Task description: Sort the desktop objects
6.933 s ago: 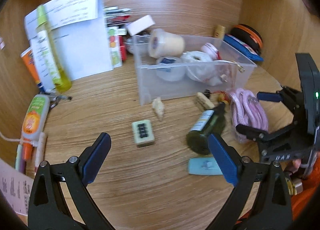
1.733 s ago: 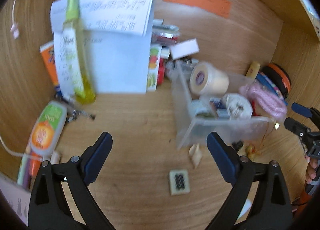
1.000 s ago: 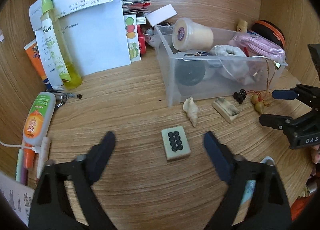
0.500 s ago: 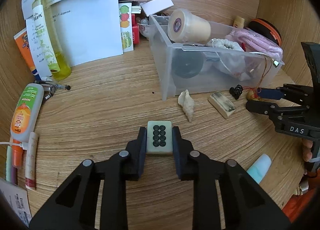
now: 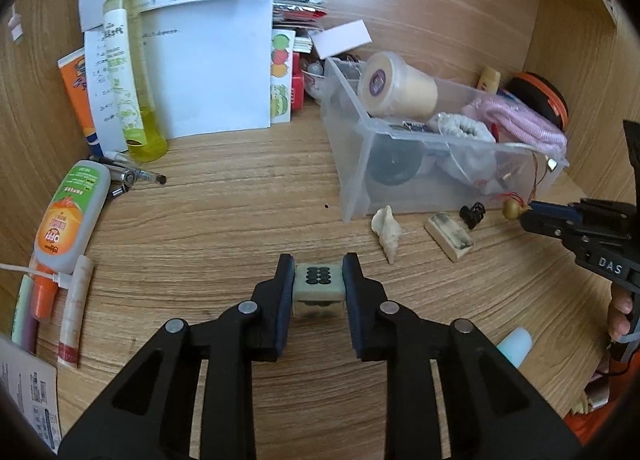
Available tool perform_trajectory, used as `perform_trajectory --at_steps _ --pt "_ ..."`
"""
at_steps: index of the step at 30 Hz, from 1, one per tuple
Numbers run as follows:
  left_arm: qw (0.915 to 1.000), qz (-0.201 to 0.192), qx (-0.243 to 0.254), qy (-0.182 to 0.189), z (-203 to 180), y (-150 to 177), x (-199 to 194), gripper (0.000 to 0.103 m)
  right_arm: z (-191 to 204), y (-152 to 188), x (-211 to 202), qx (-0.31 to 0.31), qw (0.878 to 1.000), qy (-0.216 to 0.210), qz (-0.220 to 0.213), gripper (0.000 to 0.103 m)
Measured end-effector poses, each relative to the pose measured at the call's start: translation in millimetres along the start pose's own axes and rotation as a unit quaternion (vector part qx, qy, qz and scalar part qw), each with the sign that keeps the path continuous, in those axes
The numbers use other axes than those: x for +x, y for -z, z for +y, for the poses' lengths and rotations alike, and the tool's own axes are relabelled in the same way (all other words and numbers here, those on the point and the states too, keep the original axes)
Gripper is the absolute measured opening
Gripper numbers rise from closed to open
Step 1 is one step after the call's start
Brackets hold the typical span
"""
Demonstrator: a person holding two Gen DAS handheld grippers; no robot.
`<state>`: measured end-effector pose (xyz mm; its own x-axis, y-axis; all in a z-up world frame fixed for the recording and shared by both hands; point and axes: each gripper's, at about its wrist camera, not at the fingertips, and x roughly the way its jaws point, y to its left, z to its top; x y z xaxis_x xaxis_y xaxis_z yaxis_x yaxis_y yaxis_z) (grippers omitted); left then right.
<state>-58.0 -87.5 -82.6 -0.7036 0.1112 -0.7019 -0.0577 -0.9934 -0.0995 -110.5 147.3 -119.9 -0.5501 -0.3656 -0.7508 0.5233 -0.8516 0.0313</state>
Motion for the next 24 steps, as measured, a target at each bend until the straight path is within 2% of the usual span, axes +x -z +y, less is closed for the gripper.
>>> perform_trajectory --at_steps 10,19,24 --pt "0.9994 -0.031 -0.016 0.007 -5.0 -8.3 -16.3 0.024 -16.6 0.8 -37.5 0.025 0.999 -0.011 -0.040 0.015" --pt "0.9977 -0.068 -0.004 0.008 -14.1 -24.9 -36.3 0.020 -20.3 -6.8 -67.5 0.022 0.996 -0.021 -0.081 0.015" --pt "0.9977 -0.066 0.001 0.015 -16.6 -27.7 -38.8 0.021 -22.9 -14.5 -77.7 0.019 0.994 -0.028 -0.100 0.015"
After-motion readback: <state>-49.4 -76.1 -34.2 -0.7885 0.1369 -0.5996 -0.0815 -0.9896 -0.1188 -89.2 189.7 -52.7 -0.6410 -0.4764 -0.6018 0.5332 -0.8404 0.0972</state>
